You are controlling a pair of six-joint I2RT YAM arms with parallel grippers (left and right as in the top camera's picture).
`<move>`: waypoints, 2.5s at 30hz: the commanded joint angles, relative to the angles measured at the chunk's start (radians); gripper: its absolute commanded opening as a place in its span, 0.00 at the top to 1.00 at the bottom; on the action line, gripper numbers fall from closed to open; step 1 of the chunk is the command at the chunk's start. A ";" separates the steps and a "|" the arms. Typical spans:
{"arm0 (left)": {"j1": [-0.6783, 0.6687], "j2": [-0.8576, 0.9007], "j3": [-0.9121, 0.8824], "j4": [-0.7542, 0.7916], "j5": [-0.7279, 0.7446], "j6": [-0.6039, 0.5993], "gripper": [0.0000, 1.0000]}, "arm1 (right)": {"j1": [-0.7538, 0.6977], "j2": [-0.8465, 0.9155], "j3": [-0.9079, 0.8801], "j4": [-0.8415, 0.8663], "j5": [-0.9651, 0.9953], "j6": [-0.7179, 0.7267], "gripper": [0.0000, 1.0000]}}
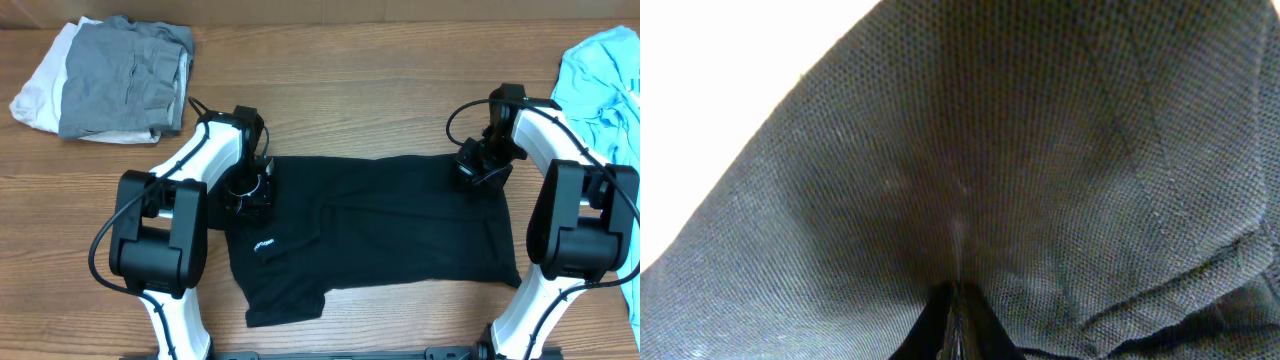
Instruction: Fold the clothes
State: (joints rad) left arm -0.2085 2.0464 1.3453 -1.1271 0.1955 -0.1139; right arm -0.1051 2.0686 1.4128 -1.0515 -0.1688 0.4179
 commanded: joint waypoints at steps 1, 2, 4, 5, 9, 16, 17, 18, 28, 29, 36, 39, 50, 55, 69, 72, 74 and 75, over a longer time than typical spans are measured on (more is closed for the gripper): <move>0.016 0.082 -0.010 0.060 -0.005 -0.014 0.96 | 0.000 0.020 -0.019 0.048 0.003 0.024 0.96; 0.021 0.095 -0.010 0.070 -0.004 -0.015 0.96 | 0.000 0.027 -0.019 0.057 0.005 0.024 0.96; 0.039 0.124 -0.010 0.092 -0.012 -0.029 0.96 | 0.000 0.038 -0.019 0.076 0.011 0.027 0.96; 0.047 0.134 -0.010 0.105 -0.027 -0.046 0.96 | 0.000 0.047 -0.019 0.092 0.010 0.029 0.96; 0.106 0.154 -0.010 0.164 -0.094 -0.100 0.96 | -0.001 0.070 -0.019 0.155 0.011 0.047 0.96; 0.252 0.153 0.050 0.194 -0.099 -0.082 0.96 | -0.004 0.077 -0.001 0.213 0.109 0.104 0.96; 0.267 0.153 0.060 0.198 -0.098 -0.073 0.96 | -0.008 0.077 0.005 0.211 0.123 0.108 0.96; 0.282 0.153 0.073 0.204 -0.098 -0.060 0.96 | -0.012 0.077 0.010 0.209 0.124 0.106 0.96; 0.309 0.153 0.203 0.192 -0.090 -0.016 0.96 | -0.054 0.077 0.035 0.214 0.073 0.098 0.96; 0.305 0.153 0.217 0.184 -0.090 -0.016 0.95 | -0.053 0.077 0.042 0.213 0.073 0.098 0.96; 0.262 0.153 0.386 0.056 -0.025 -0.013 0.86 | -0.051 0.077 0.229 0.079 0.051 0.079 0.96; 0.242 0.151 0.501 -0.025 -0.026 -0.013 0.88 | -0.051 0.072 0.385 -0.048 0.051 0.076 0.96; 0.216 0.149 1.017 -0.389 -0.060 -0.040 0.00 | -0.051 -0.057 0.880 -0.447 0.059 0.060 0.04; 0.223 0.149 1.192 -0.565 -0.077 -0.051 0.00 | -0.051 -0.105 0.970 -0.585 0.055 0.052 0.00; 0.201 -0.397 0.764 -0.563 -0.080 -0.095 0.00 | -0.051 -0.485 0.815 -0.642 -0.102 -0.076 0.00; 0.201 -0.550 0.568 -0.562 -0.071 -0.104 0.00 | -0.051 -0.603 0.669 -0.642 -0.102 -0.079 0.00; 0.201 -0.638 0.449 -0.547 -0.054 -0.122 0.00 | -0.051 -0.678 0.544 -0.642 -0.073 -0.080 0.00; 0.201 -0.675 0.397 -0.535 -0.040 -0.124 0.00 | -0.051 -0.711 0.477 -0.641 -0.050 -0.078 0.00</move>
State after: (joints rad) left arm -0.0006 1.4773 1.9167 -1.6859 0.1375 -0.2016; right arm -0.1562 1.4422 2.0556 -1.6936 -0.2539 0.3561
